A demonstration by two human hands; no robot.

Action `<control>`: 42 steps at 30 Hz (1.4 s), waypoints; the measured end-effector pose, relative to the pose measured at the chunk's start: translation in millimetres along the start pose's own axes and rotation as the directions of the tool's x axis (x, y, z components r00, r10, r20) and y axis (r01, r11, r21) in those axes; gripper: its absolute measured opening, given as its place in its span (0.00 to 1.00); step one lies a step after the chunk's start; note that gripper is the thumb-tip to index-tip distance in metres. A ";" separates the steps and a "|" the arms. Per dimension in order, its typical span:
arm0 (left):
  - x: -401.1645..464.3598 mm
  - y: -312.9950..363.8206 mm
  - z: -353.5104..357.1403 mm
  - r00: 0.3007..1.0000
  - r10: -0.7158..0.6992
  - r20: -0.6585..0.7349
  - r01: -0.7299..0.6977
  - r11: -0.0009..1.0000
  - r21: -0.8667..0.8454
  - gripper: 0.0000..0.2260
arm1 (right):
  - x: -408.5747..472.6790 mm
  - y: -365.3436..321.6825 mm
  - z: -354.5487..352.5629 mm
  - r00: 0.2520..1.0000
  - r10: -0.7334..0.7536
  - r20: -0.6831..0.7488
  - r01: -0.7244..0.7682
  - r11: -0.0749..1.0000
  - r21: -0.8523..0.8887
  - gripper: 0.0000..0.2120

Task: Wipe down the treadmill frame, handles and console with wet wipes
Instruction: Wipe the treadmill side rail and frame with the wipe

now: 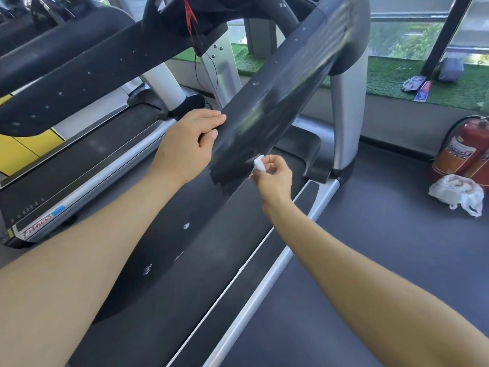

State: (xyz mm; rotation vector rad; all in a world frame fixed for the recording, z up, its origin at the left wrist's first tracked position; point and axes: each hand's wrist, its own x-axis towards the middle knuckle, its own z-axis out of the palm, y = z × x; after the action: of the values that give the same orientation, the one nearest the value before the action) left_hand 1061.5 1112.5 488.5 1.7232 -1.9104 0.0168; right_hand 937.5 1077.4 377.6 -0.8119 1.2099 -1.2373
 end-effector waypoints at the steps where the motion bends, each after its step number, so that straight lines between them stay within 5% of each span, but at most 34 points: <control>1: 0.1 -0.1 0.0 1.000 0.003 0.000 -0.003 1.000 0.000 0.15 | -14.4 5.4 2.3 0.999 -0.014 0.042 0.013 1.000 0.013 0.10; 6: -0.1 0.3 -0.8 1.000 0.018 -0.001 -0.018 1.000 0.001 0.15 | -64.7 26.5 5.7 0.960 -0.074 0.270 0.096 0.993 -0.068 0.13; 14: 0.5 -1.3 -0.6 1.000 0.011 0.004 -0.011 1.000 0.000 0.15 | -7.2 -12.0 1.7 0.984 -0.179 -0.020 0.176 0.977 -0.125 0.11; 20: 0.8 -2.4 -1.0 1.000 0.026 0.005 -0.026 1.000 -0.005 0.15 | -87.9 6.4 18.4 0.905 -0.378 0.194 0.400 0.911 -0.094 0.17; 26: 1.3 -4.3 0.1 1.000 0.016 -0.005 -0.016 0.999 -0.030 0.15 | -16.2 -30.5 16.7 0.904 -0.427 0.015 0.421 0.884 -0.201 0.06; 30: 2.9 -6.0 0.7 1.000 0.012 -0.009 -0.013 0.998 -0.057 0.14 | 0.6 -45.6 18.0 0.915 -0.399 -0.053 0.371 0.887 -0.275 0.08; 37: -12.1 -6.1 -18.8 0.999 -0.048 -0.021 0.045 0.993 -0.107 0.13 | -104.3 -6.9 34.1 0.825 -0.532 0.192 0.564 0.802 -0.196 0.11; 42: -56.2 -27.6 -42.7 0.988 -0.151 0.040 0.154 0.985 -0.083 0.11 | -88.1 -26.1 28.7 0.825 -0.515 0.232 0.563 0.785 -0.261 0.12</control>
State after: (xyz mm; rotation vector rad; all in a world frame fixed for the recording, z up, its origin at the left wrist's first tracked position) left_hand 1104.6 1174.8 491.8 1.8167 -1.7710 -0.1504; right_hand 966.9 1153.4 429.1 -1.5528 1.1005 -1.4184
